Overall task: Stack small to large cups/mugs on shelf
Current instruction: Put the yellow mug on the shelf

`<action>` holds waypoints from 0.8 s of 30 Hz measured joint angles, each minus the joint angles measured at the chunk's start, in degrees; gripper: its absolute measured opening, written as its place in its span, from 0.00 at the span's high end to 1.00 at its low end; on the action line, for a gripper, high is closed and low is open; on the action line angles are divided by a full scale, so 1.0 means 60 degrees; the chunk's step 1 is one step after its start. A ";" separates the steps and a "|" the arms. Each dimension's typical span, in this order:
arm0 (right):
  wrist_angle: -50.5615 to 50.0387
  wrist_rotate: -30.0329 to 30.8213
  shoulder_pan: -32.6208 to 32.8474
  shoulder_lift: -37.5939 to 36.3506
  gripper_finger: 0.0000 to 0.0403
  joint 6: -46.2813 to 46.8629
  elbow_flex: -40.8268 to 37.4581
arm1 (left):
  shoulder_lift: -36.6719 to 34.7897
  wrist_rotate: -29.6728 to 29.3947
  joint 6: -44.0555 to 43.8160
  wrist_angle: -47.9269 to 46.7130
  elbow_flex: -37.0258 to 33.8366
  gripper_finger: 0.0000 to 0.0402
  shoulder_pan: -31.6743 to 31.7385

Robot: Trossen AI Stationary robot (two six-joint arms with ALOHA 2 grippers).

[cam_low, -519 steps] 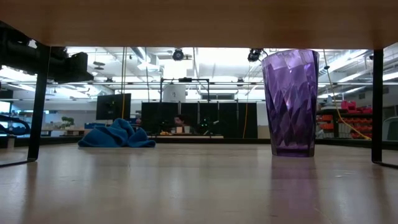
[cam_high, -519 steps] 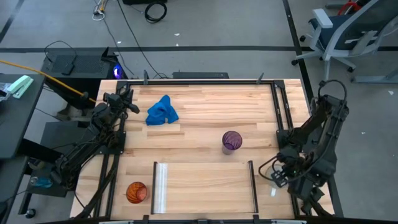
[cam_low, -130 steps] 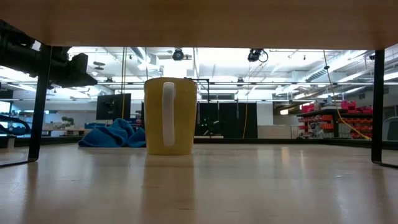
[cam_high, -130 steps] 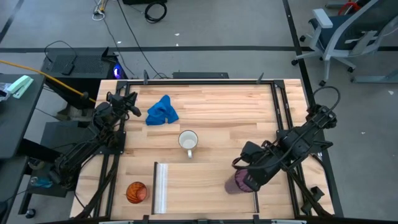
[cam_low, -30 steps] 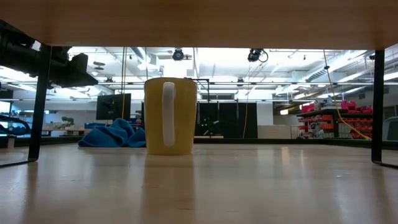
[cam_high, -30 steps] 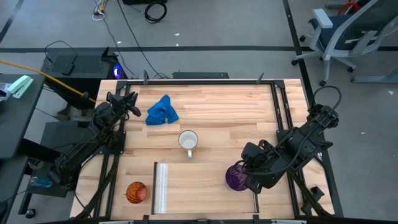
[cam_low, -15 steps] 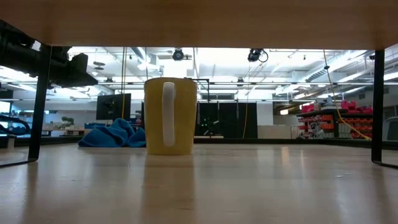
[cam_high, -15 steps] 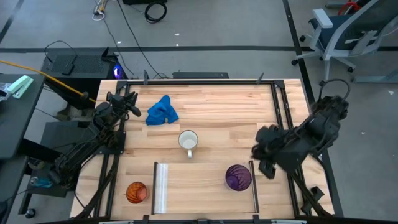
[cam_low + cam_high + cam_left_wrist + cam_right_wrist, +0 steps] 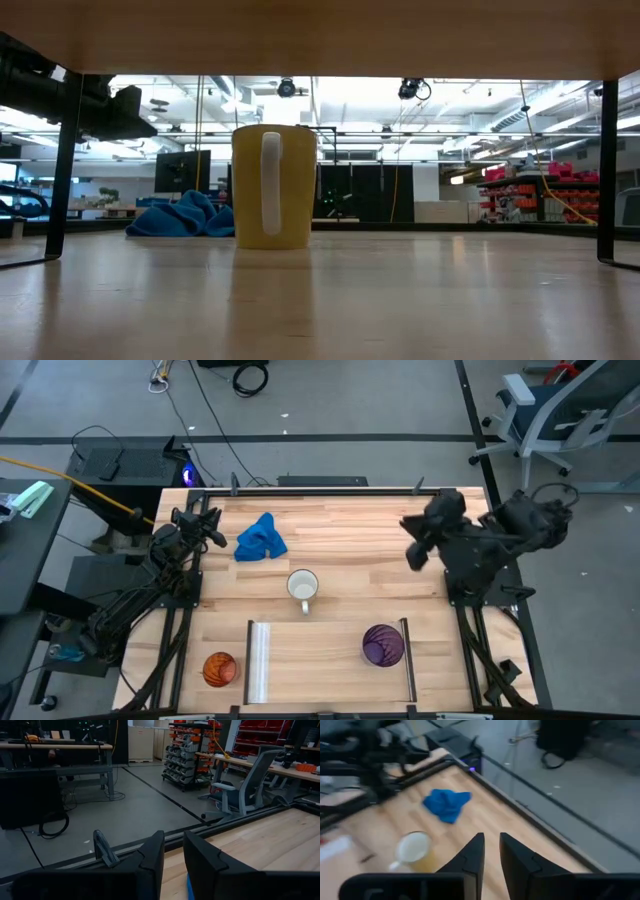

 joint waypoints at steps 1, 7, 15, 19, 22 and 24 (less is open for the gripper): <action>0.0017 -0.0003 -0.0279 0.0003 0.84 -0.0228 -0.0040 | 0.0000 0.0000 -0.0003 0.0000 0.0000 0.81 -0.0003; 0.0024 -0.0299 -0.2267 -0.0638 0.86 -0.0853 -0.1718 | 0.0000 0.0000 -0.0153 0.0005 0.0000 0.82 -0.0003; 0.1166 -0.0939 -0.3116 -0.3906 0.86 0.1370 -0.6684 | 0.0000 0.0000 -0.0329 0.0022 0.0000 0.81 -0.0002; 0.4458 -0.0685 -0.2339 -0.5358 0.86 0.0986 -0.9301 | 0.0000 0.0011 -0.0331 0.0233 -0.0025 0.83 -0.0003; 0.6302 -0.0084 -0.2044 -0.5885 0.86 0.0727 -1.1139 | 0.0000 0.0011 -0.0327 0.0313 -0.0036 0.83 0.0001; 0.7146 0.0207 -0.2022 -0.5997 0.86 0.0878 -1.2160 | 0.0000 0.0011 -0.0327 0.0337 -0.0040 0.83 -0.0002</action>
